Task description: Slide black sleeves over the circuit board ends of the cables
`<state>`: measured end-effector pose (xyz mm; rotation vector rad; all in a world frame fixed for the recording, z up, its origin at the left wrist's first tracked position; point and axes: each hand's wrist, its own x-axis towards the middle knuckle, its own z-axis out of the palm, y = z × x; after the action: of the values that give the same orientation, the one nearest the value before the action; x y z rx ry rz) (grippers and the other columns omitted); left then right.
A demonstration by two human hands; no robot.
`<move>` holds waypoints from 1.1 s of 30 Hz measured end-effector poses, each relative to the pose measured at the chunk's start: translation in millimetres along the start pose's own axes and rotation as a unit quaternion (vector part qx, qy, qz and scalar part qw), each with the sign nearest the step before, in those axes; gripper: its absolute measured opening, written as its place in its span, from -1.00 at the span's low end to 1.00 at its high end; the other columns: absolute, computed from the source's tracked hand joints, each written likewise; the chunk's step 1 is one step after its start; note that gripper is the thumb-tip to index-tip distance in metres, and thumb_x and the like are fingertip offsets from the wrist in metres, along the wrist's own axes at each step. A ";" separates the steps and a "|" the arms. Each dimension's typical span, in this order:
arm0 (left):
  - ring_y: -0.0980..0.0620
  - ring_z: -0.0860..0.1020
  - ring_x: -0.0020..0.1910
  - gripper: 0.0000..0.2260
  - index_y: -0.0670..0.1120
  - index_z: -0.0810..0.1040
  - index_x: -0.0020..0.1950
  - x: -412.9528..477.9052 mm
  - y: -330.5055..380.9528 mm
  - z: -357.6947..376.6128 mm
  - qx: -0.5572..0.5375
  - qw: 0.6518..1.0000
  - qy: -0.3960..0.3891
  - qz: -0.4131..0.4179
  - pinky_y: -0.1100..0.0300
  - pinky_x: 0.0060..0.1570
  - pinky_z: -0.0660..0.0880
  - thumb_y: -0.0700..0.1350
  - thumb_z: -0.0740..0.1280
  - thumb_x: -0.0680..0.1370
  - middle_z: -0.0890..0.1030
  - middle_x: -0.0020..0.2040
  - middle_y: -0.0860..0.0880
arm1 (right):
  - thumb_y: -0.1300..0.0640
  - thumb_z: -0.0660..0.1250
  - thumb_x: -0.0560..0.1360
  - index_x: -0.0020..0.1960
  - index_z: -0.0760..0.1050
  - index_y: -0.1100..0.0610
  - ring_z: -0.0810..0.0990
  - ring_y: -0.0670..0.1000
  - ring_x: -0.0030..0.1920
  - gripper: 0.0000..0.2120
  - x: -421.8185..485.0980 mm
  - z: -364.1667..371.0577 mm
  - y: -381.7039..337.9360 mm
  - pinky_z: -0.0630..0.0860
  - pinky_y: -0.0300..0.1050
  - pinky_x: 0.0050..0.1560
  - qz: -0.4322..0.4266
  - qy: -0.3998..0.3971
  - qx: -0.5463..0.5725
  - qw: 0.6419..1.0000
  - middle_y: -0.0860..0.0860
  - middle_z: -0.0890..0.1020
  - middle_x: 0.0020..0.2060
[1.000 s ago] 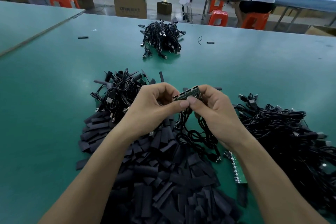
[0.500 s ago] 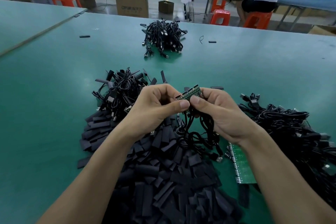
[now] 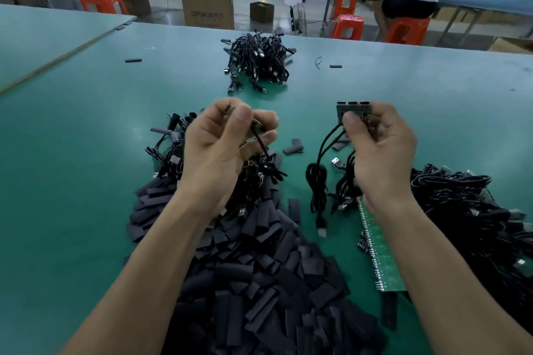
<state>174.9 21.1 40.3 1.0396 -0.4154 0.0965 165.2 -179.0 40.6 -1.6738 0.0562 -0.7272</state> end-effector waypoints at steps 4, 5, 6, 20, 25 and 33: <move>0.06 0.60 -0.39 -0.90 0.00 0.53 -0.07 1.6 6.0 1.3 0.026 0.996 0.065 0.051 0.04 -0.15 0.62 -0.05 0.28 0.63 0.66 -0.23 -0.03 | 0.16 0.49 0.48 -0.06 0.63 -0.18 0.61 -0.14 -0.08 -0.78 -5.4 2.3 1.2 0.55 -0.16 0.00 -0.083 -0.083 -0.122 0.986 -0.21 0.63 -0.12; 0.11 0.53 -0.46 -0.91 0.02 0.54 -0.06 1.3 7.4 0.7 0.053 0.993 0.078 0.067 0.13 -0.28 0.59 -0.05 0.28 0.63 0.64 -0.26 -0.01 | 0.14 0.52 0.46 -0.04 0.66 -0.15 0.58 -0.15 -0.06 -0.80 -8.6 4.5 2.5 0.49 -0.24 0.00 -0.094 -0.111 -0.165 0.975 -0.21 0.61 -0.13; 0.14 0.47 -0.51 -0.92 0.05 0.57 -0.05 1.2 8.6 -0.3 0.083 0.990 0.086 0.080 0.22 -0.39 0.52 -0.03 0.31 0.62 0.62 -0.29 0.02 | 0.13 0.54 0.44 -0.04 0.68 -0.12 0.54 -0.11 -0.05 -0.83 -10.9 6.5 3.9 0.44 -0.26 -0.01 -0.101 -0.133 -0.206 0.964 -0.18 0.58 -0.15; 0.12 0.22 -0.37 -0.54 0.10 0.32 0.53 4.1 2.3 -5.8 0.222 0.970 0.086 0.041 0.22 -0.41 0.24 -0.19 0.13 0.65 0.27 -0.31 0.05 | 0.14 0.57 0.36 0.01 0.68 -0.05 0.62 -0.14 -0.10 -0.74 -25.4 7.6 -13.6 0.61 -0.06 0.01 0.023 -0.564 -0.385 0.730 -0.15 0.67 -0.14; 0.23 0.56 -0.25 -0.57 0.00 0.28 0.55 4.5 3.6 -6.5 0.317 0.946 0.045 0.061 0.33 -0.20 0.49 -0.21 0.23 0.68 0.65 -0.19 0.13 | 0.17 0.52 0.36 -0.03 0.64 -0.14 0.56 -0.01 -0.02 -0.73 -33.5 7.6 -1.9 0.59 0.02 -0.02 0.041 -0.579 -0.393 0.713 -0.10 0.55 -0.04; 0.07 0.64 -0.31 -0.86 0.11 0.57 0.03 0.8 6.8 -6.6 0.313 0.948 0.027 0.048 0.23 -0.31 0.55 -0.14 0.43 0.57 0.72 -0.15 0.00 | 0.14 0.45 0.52 -0.14 0.59 -0.07 0.62 -0.22 -0.19 -0.87 -27.9 5.5 -2.7 0.52 -0.36 -0.11 -0.010 -0.502 -0.275 0.820 -0.15 0.66 -0.24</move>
<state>175.7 30.1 43.3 1.6383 -0.3926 0.3617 144.6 -161.8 30.8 -2.4318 -0.5497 0.2810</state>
